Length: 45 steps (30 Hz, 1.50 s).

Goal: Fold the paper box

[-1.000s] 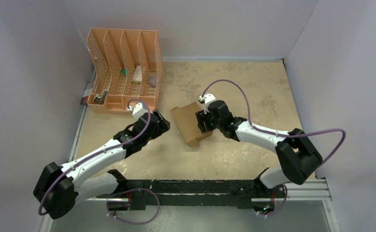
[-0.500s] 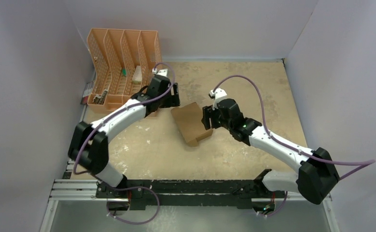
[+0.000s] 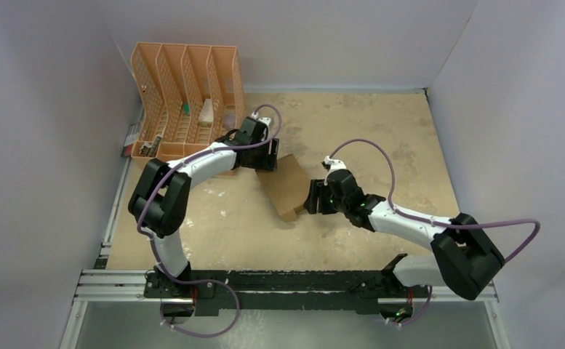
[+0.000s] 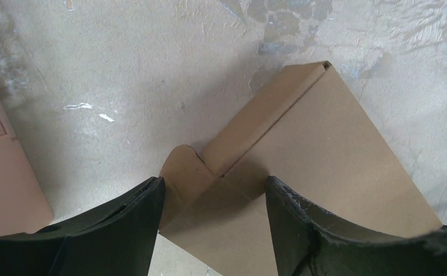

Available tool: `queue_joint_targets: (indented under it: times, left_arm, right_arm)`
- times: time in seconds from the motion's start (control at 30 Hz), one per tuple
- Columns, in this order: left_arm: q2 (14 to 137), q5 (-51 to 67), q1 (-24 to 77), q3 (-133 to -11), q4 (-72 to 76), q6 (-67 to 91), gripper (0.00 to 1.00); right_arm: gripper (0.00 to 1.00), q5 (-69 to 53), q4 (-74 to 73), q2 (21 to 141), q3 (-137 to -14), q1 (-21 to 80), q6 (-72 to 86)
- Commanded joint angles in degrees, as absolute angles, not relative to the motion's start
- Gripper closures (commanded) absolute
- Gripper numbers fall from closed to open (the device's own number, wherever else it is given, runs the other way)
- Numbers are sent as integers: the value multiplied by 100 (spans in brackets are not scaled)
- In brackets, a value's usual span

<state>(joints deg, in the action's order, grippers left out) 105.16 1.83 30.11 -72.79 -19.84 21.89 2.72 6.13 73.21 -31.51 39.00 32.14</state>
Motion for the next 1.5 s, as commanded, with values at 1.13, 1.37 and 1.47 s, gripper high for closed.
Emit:
queue_joint_targets:
  times: [1.13, 1.37, 1.47]
  left_arm:
    - [7935, -461, 2306, -6004, -2660, 2966, 30]
    - [7524, -624, 2247, -5649, -2672, 3015, 30]
    - [7471, -650, 2179, -5594, -2655, 3007, 30]
  right_arm:
    - [1, 899, 413, 7505, -4562, 5496, -2526]
    - [30, 2077, 830, 8379, -4595, 6220, -3144]
    - [33, 2480, 1162, 8714, -4530, 6280, -3432]
